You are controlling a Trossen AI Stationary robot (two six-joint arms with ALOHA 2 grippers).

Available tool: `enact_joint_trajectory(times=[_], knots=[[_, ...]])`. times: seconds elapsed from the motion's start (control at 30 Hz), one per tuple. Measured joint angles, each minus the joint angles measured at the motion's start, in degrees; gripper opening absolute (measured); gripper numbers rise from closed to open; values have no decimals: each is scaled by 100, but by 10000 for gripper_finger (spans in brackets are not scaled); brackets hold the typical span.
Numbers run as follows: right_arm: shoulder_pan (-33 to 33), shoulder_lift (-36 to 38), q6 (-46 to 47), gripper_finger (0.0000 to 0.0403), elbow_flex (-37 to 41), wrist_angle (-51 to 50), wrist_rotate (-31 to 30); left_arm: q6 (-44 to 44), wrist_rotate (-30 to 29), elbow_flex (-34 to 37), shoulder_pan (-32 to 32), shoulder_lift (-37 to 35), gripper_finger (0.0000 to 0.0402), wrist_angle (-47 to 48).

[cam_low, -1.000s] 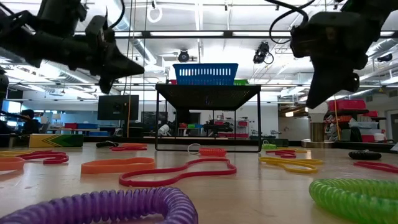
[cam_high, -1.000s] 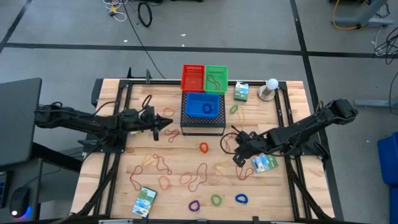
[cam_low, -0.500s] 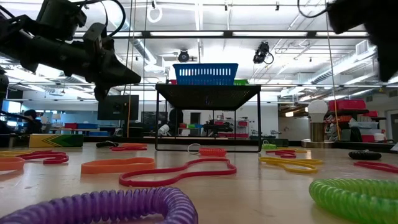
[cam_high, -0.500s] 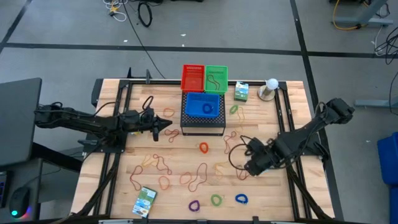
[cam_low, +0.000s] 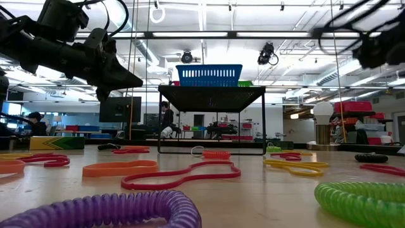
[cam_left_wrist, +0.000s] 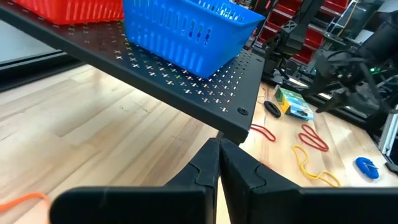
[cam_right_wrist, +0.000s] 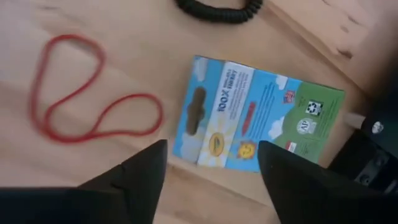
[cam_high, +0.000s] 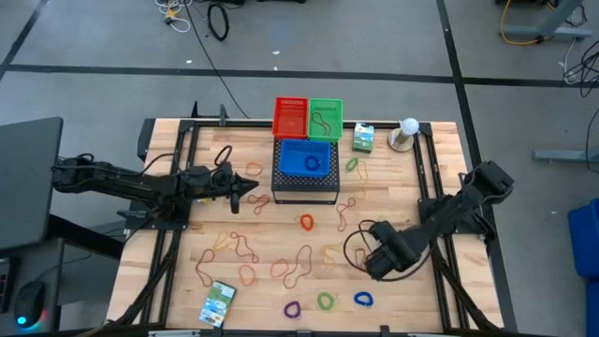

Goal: Pick & Place Office Desk Supplies
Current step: Put the yellow crayon box into the red bin on the shelf

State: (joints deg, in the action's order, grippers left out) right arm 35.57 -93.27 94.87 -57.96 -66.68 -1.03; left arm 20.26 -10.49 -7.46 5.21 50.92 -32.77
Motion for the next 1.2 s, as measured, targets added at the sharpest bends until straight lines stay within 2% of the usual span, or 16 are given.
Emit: enact_joint_trajectory(times=[0.13, 0.4, 0.8, 1.2], knots=[[-204, -142, -42, 258, 166, 299, 133, -10, -1, 0, 0, 2, 16, 13], [-476, -222, -13, 178, 537, 787, 448, 35, -1, 0, 0, 2, 17, 26], [-491, -150, -185, 12, 572, 778, 490, 137, -1, 0, 0, 2, 17, 120], [-489, 276, -560, 4, 223, 741, 304, 144, -2, 0, 1, 2, 16, 160]])
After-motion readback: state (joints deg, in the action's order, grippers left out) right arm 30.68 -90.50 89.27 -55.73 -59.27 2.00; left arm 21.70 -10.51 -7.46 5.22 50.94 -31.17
